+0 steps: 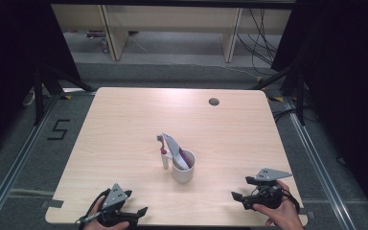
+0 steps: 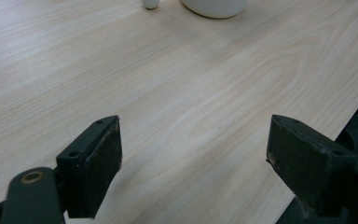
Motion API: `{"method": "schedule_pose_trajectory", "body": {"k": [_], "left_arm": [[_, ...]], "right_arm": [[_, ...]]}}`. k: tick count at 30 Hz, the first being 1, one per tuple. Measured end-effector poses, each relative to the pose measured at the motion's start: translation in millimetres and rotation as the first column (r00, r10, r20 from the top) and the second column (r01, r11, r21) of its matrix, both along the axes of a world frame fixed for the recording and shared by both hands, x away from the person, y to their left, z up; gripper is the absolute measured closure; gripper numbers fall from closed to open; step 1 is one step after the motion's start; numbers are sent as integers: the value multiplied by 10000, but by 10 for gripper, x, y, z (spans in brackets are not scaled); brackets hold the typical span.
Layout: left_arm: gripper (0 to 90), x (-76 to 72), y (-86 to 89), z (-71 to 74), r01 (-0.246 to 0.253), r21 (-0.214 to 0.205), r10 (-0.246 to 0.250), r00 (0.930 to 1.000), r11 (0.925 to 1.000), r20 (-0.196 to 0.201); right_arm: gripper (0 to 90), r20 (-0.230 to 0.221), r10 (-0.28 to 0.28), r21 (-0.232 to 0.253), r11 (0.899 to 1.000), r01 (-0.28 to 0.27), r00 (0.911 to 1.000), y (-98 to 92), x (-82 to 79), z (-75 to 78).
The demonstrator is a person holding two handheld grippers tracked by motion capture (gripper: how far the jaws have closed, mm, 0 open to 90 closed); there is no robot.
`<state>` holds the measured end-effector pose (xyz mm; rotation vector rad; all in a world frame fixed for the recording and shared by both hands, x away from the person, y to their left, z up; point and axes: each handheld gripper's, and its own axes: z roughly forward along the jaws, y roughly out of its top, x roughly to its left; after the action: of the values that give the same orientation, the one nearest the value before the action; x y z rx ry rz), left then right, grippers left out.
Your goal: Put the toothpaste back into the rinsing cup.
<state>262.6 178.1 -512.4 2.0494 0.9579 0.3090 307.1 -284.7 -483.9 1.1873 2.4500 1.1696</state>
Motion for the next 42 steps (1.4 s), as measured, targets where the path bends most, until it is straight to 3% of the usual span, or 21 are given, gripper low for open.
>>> {"method": "schedule_pose_trajectory", "body": {"k": [1, 5, 8, 10, 12, 14, 17, 18, 19, 21, 22, 23, 24, 27, 28, 31, 35, 36, 42], "left_arm": [[178, -3, -2, 0, -21, -15, 21, 10000, 10000, -23], [178, -7, 0, 11, 14, 52, -13, 10000, 10000, -41], [178, -10, 0, 15, 12, 47, -12, 10000, 10000, -35], [178, -11, 0, 17, 23, 60, -23, 10000, 10000, -16], [177, -11, 1, 20, 46, 86, -46, 10000, 10000, 27], [178, -17, -22, 9, -120, -221, 123, 9999, 9997, 101], [178, -23, -13, 19, -46, -140, 47, 10000, 9999, 77], [178, -25, -14, 23, -58, -137, 59, 10000, 9999, 60], [178, -21, -2, 28, 65, 33, -65, 9999, 10000, 87], [178, -23, -2, 31, 104, 70, -105, 9999, 9999, 65], [178, -23, -8, 31, 86, 58, -87, 9999, 9999, 83], [178, -28, -31, 23, -26, -248, 29, 9999, 9997, 119], [178, -28, -31, 23, -21, -232, 24, 9999, 9997, 140], [178, -31, -28, 38, 34, -139, -33, 9999, 9999, 110], [176, -31, -26, 43, 36, -108, -35, 9999, 9999, 104], [167, -28, -27, 46, 29, -111, -27, 9998, 9999, 181], [165, -27, -25, 56, 189, -23, -188, 9997, 9998, 183], [164, -30, -40, 51, 79, -192, -76, 9998, 9998, 186], [160, -28, -24, 63, 150, 2, -150, 9997, 9999, 203]], "right_arm": [[162, -170, -21, -22, 10000, 21, 9999, 3, -13, 3], [162, -28, 200, -323, 9993, -201, 9998, -10, -27, -21], [162, -315, 152, -315, 9994, -162, 9994, 3, -59, -40], [162, -85, 351, -430, 9984, -355, 9993, -12, -49, -58], [162, -290, 55, -485, 9988, -69, 9996, -3, -87, -56], [162, -410, 68, -585, 9982, -92, 9991, -13, -96, -68], [162, -418, 106, -634, 9979, -133, 9991, -17, -109, -105], [163, -542, -181, -578, 9982, 149, 9984, -6, -129, -113], [163, -439, 71, -750, 9971, -104, 9990, -30, -120, -110], [162, -557, -230, -613, 9979, 195, 9982, -23, -142, -122], [163, -463, -33, -823, 9966, -5, 9989, -47, -131, -113], [163, -157, -7, -761, 9971, -5, 9999, -52, -123, -136], [163, -705, -318, -764, 9967, 264, 9970, -43, -157, -116], [162, -527, -90, -900, 9959, 42, 9986, -67, -145, -124], [163, -831, -417, -796, 9962, 351, 9957, -48, -173, -122], [162, -613, -339, -890, 9956, 284, 9975, -63, -155, -139], [164, -704, -497, -954, 9945, 429, 9963, -59, -158, -154], [164, -651, -473, -980, 9944, 408, 9968, -60, -157, -153], [164, -757, -521, -1044, 9936, 440, 9958, -67, -160, -134]]}}
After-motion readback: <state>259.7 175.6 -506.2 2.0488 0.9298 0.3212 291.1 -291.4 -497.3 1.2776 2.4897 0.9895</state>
